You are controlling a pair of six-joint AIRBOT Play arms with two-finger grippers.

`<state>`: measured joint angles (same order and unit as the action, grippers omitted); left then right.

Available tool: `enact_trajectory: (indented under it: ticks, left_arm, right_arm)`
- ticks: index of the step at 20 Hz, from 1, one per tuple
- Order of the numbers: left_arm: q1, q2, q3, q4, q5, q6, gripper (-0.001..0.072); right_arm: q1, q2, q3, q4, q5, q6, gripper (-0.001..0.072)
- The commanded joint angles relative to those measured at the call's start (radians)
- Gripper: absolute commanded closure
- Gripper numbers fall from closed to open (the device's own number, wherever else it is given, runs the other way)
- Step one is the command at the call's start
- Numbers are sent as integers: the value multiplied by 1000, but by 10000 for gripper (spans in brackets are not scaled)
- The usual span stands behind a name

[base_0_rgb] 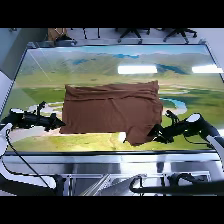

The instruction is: Fold the shirts.

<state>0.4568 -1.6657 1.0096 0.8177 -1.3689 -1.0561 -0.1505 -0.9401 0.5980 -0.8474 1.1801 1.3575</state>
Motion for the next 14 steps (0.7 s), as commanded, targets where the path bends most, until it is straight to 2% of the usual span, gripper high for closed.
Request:
enact_trajectory:
  ticks: [1, 3, 5, 7, 13, 14]
  left_arm:
    - [1, -1, 0, 0, 0, 1, 693]
    - [1, -1, 0, -1, 1, 1, 693]
    - [1, -1, 0, -1, 4, 1, 693]
    - [1, -1, 0, -2, 10, 1, 693]
    - [1, -1, 0, -1, 14, 2, 693]
    - [1, -1, 0, -1, 7, 1, 693]
  right_arm:
    - [1, 0, 0, -98, 2, 95, 188]
    - [3, 0, 0, -90, -26, 93, 188]
    - [4, -1, 0, -20, -69, 52, 189]
    - [6, -13, 0, 51, -105, 7, 250]
    - [94, -127, 0, 93, -121, -23, 257]
    - [98, -127, 0, 112, -121, -40, 359]
